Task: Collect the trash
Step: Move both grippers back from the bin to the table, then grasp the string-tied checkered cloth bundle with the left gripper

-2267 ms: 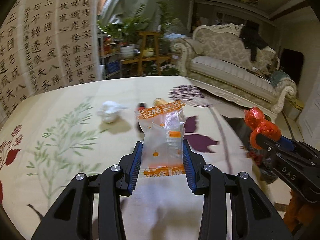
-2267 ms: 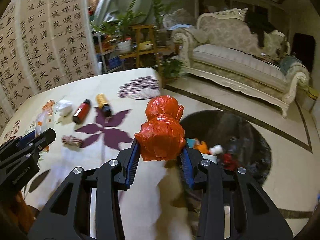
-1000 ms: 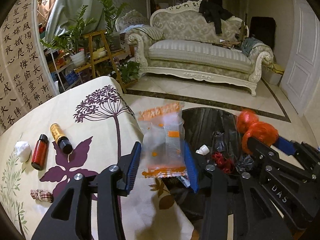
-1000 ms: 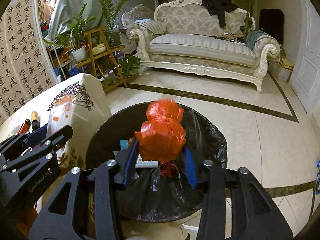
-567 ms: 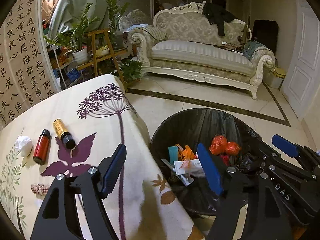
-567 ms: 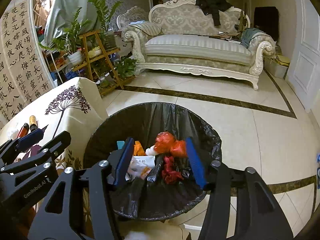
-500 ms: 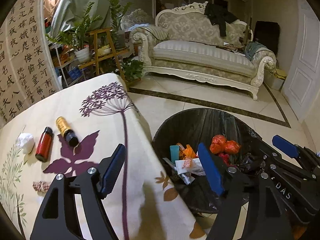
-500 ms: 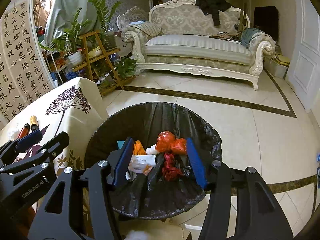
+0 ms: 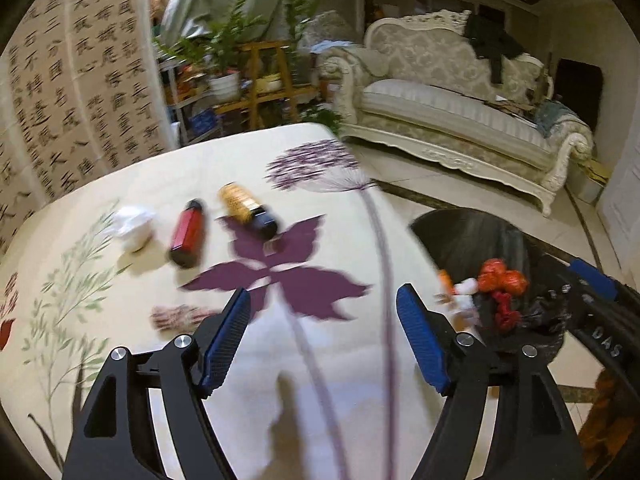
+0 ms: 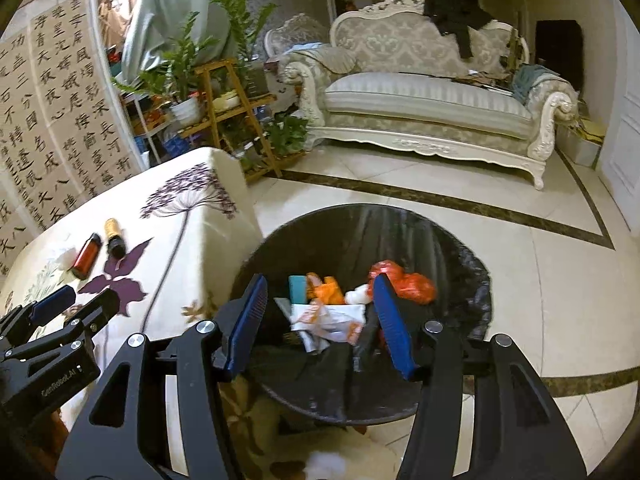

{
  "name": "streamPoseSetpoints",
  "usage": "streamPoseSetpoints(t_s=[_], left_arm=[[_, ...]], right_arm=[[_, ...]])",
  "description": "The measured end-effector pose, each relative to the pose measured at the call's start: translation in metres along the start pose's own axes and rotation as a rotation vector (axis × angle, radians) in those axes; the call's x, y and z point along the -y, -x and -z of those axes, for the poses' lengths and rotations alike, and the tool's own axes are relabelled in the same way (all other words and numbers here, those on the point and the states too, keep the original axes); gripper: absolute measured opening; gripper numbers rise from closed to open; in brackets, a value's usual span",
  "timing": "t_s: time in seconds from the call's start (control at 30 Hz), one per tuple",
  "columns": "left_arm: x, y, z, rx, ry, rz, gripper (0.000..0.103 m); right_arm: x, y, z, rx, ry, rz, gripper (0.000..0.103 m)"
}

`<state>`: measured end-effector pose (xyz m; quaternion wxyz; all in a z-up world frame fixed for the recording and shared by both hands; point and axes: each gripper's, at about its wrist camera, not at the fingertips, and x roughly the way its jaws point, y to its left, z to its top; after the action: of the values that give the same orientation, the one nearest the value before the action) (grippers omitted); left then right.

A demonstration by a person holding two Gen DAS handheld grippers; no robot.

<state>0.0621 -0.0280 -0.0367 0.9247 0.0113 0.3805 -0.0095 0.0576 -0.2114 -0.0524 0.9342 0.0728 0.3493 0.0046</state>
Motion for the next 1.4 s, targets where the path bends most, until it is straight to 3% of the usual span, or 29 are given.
streamPoseSetpoints(t_s=[0.3, 0.43, 0.6, 0.67, 0.73, 1.13, 1.4], left_arm=[[-0.056, -0.013, 0.003, -0.038, 0.086, -0.126, 0.075], [-0.067, -0.022, 0.002, -0.073, 0.092, -0.118, 0.075], [-0.076, -0.028, 0.003, -0.107, 0.108, -0.055, 0.075], [-0.076, -0.028, 0.005, -0.112, 0.103, -0.035, 0.061], [-0.076, -0.03, 0.007, -0.119, 0.096, -0.023, 0.055], [-0.088, -0.017, 0.007, -0.078, 0.103, -0.008, 0.041], [-0.114, -0.005, 0.012, -0.058, 0.128, -0.041, 0.04]], right_arm=[[-0.039, -0.002, 0.002, -0.014, 0.057, -0.064, 0.054], [-0.052, -0.006, 0.003, -0.027, 0.074, -0.077, 0.054], [-0.062, -0.008, 0.003, -0.033, 0.092, -0.086, 0.054], [-0.065, -0.008, 0.003, -0.034, 0.095, -0.088, 0.054], [-0.068, -0.009, 0.004, -0.037, 0.097, -0.089, 0.054], [-0.079, -0.011, 0.006, -0.045, 0.115, -0.106, 0.054], [-0.099, -0.014, 0.001, -0.044, 0.145, -0.137, 0.054]])
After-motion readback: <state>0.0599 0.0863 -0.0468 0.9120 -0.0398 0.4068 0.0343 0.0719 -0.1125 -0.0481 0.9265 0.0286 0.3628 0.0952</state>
